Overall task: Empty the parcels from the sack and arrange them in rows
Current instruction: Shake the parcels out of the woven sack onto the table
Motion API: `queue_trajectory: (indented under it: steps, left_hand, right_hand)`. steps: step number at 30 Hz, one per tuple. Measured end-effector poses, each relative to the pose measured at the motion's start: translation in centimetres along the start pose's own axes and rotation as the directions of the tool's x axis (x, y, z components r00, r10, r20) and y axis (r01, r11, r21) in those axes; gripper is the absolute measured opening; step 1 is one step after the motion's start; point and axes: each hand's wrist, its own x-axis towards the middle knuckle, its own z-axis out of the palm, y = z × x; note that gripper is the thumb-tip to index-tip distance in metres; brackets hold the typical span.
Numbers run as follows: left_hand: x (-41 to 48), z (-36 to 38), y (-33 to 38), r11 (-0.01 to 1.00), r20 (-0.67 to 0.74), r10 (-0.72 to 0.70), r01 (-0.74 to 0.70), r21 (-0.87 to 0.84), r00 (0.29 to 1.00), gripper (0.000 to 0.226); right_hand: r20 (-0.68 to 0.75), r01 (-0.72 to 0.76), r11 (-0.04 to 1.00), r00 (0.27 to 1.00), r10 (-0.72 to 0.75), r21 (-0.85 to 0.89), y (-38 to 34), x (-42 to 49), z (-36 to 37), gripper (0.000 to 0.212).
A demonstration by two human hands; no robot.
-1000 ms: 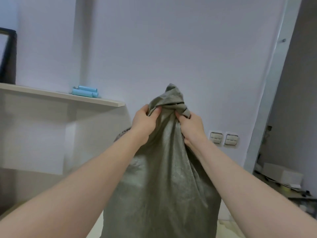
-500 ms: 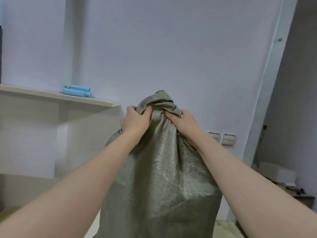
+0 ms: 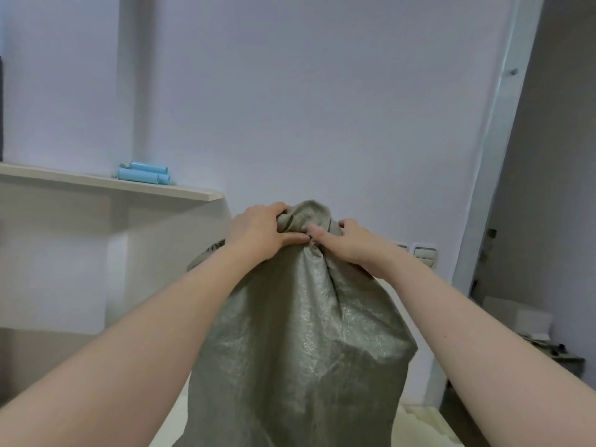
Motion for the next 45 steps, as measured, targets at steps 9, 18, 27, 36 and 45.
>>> queue_trajectory:
  steps: [9, 18, 27, 36, 45]
  left_hand:
    - [-2.0, -1.9, 1.1, 0.986, -0.124, -0.156, 0.162, 0.038, 0.980, 0.051]
    - [-0.3, -6.6, 3.1, 0.930, -0.372, -0.323, 0.221, -0.292, 0.870, 0.043]
    - [-0.7, -5.9, 2.7, 0.894, -0.072, -0.421, 0.427, 0.133, 0.904, 0.074]
    - [-1.3, -5.3, 2.6, 0.864, 0.121, -0.296, 0.320, -0.389, 0.947, 0.055]
    - [-4.6, -5.3, -2.3, 0.649, 0.539, -0.444, 0.672, -0.357, 0.716, 0.052]
  right_hand:
    - [0.094, -0.395, 0.848, 0.917, 0.388, 0.353, 4.0, -1.7, 0.8, 0.054]
    - [-0.206, 0.129, 0.522, 0.974, 0.092, 0.843, -2.4, 1.4, -1.2, 0.019]
    - [-0.279, 0.407, 0.884, 0.898, -0.341, 0.229, -2.8, 1.6, 0.5, 0.093]
    - [-0.132, 0.234, 0.962, 0.967, -0.216, 0.142, 1.4, 2.6, 2.7, 0.048]
    - [-0.167, 0.135, 0.867, 0.984, -0.061, 0.480, 2.2, 1.7, 3.4, 0.025]
